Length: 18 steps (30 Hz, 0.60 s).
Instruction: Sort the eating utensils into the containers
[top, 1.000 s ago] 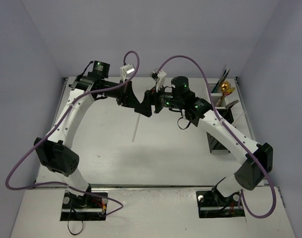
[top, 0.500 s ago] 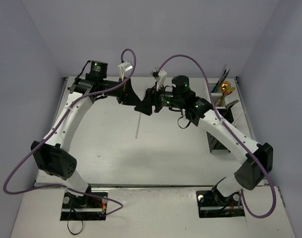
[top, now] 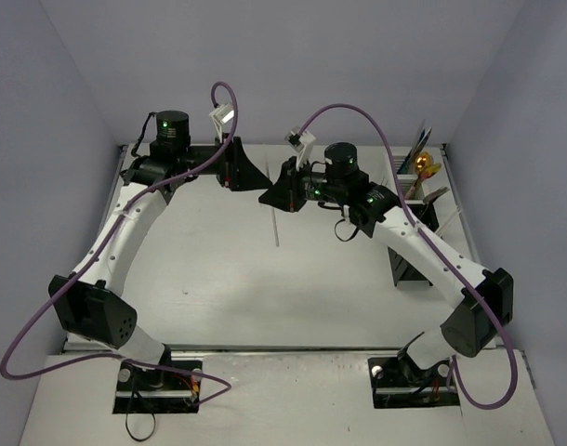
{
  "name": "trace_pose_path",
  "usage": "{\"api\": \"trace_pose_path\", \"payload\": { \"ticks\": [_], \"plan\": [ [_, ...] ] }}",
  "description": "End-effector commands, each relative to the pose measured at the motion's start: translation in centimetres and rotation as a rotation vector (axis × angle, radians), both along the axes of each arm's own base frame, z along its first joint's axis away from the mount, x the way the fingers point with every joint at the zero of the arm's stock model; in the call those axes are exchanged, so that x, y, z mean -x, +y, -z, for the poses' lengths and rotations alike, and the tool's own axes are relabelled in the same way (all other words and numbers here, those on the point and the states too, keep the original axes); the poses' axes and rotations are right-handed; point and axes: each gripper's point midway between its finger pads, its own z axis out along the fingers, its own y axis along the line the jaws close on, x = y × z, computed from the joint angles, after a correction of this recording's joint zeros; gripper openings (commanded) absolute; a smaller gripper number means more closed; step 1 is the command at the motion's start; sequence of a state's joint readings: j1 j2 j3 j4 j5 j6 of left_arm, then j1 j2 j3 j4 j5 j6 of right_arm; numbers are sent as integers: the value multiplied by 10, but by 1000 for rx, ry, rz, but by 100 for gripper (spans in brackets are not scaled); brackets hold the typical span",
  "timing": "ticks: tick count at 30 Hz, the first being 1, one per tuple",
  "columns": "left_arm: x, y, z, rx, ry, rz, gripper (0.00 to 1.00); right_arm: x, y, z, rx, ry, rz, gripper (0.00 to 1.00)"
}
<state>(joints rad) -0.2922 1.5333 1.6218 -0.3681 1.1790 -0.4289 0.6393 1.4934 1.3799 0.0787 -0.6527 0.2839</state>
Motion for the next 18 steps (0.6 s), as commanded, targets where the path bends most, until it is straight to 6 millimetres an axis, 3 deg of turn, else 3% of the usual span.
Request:
{"api": "trace_pose_path", "payload": {
  "ticks": [1,5,6,8,11,13,14,18],
  "plan": [
    [-12,23,-22,-84,-218,-123,91,-3,-20,-37,-70,-120,45,0],
    [-45,66,-26,-163,-261,-353,91,-31,-78,-29,-52,-118,245,0],
    [-56,84,-22,-212,-261,-446,91,-34,-98,-39,-64,-146,306,0],
    [-68,106,-12,-304,-260,-567,91,-56,-155,-42,-56,-170,497,0],
    [-77,135,10,-447,-269,-684,91,-67,-249,-45,-28,-227,859,0],
    [-80,150,27,-518,-259,-743,91,-54,-300,-58,-26,-296,1032,0],
    [-81,156,35,-550,-253,-759,91,-50,-320,-54,-3,-310,1101,0],
    [-84,164,55,-603,-221,-780,91,-26,-374,-53,72,-387,1326,0]
  ]
}}
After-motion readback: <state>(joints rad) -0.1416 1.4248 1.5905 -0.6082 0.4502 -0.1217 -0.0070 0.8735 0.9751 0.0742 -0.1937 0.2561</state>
